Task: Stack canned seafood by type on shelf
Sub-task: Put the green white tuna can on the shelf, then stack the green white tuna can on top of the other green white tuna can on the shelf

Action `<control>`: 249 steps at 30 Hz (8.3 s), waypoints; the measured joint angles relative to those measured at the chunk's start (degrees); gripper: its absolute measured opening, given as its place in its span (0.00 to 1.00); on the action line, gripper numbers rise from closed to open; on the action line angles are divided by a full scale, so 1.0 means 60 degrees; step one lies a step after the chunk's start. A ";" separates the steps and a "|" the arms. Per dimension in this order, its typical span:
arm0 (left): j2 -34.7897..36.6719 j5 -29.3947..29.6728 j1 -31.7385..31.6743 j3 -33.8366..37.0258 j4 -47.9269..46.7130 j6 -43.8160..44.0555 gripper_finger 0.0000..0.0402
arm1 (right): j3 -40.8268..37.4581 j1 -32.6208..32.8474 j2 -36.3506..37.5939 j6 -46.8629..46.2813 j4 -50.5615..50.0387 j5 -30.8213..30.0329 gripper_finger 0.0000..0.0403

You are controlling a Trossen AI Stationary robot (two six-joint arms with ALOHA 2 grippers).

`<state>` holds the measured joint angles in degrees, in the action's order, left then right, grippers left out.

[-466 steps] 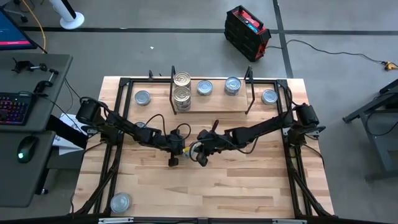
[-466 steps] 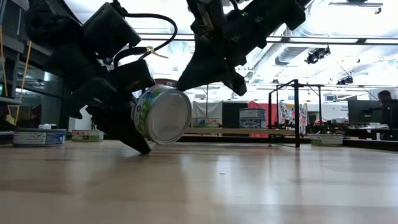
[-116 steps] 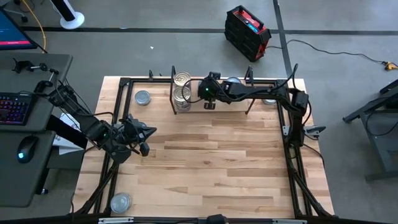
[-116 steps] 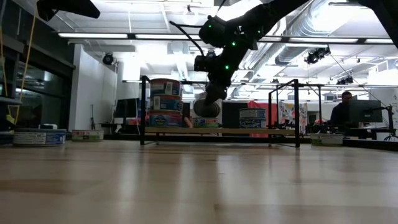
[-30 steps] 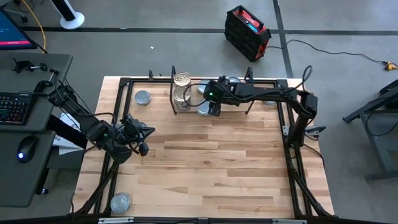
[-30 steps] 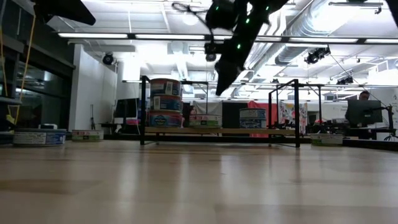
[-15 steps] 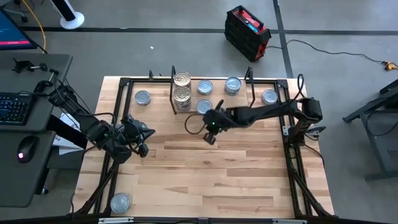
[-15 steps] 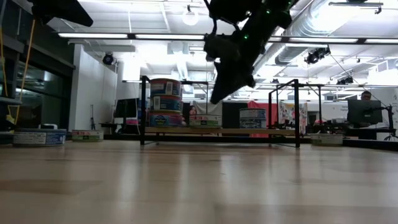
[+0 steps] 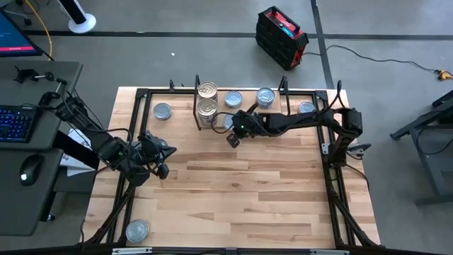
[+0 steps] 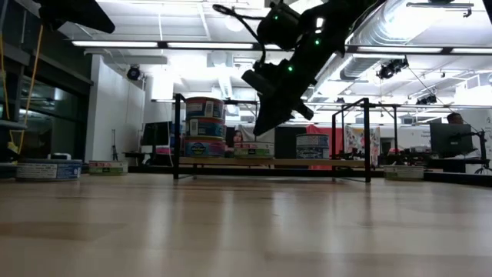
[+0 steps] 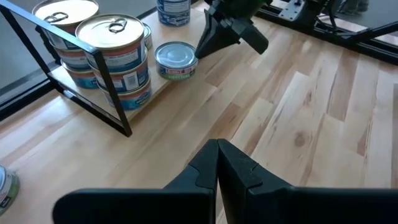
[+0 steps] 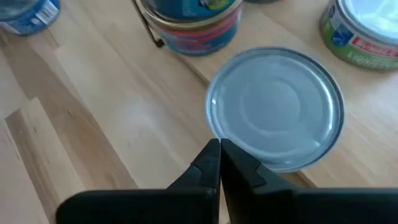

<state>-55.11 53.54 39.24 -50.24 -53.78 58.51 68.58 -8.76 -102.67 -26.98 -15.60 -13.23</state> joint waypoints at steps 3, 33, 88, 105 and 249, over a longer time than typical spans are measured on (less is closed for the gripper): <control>-0.0001 0.0000 0.0000 0.0000 0.0001 0.0067 0.00 | 0.0000 -0.0121 -0.0026 -0.0004 -0.0115 0.0208 0.00; -0.0001 -0.0004 0.0000 0.0000 0.0001 0.0217 0.00 | 0.0076 0.0322 -0.1268 -0.1541 0.1448 -0.0506 0.00; -0.2521 -1.1585 0.3512 0.2565 0.4653 -0.1055 0.00 | -0.1038 0.5653 0.0922 -0.7609 -0.1426 -0.0062 0.00; -0.3959 -1.2896 0.2989 0.2561 0.6552 0.3591 0.00 | -0.1592 0.6176 0.0922 -0.6475 -0.1840 0.0175 0.00; -0.7248 -0.4842 -0.2429 0.3352 1.3039 -0.3785 0.00 | -0.0425 0.5026 -0.1670 -0.8989 0.4397 -0.2332 0.00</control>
<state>-98.60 24.49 24.67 -30.12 24.45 35.80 66.03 21.40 -112.69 -80.91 10.78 -27.22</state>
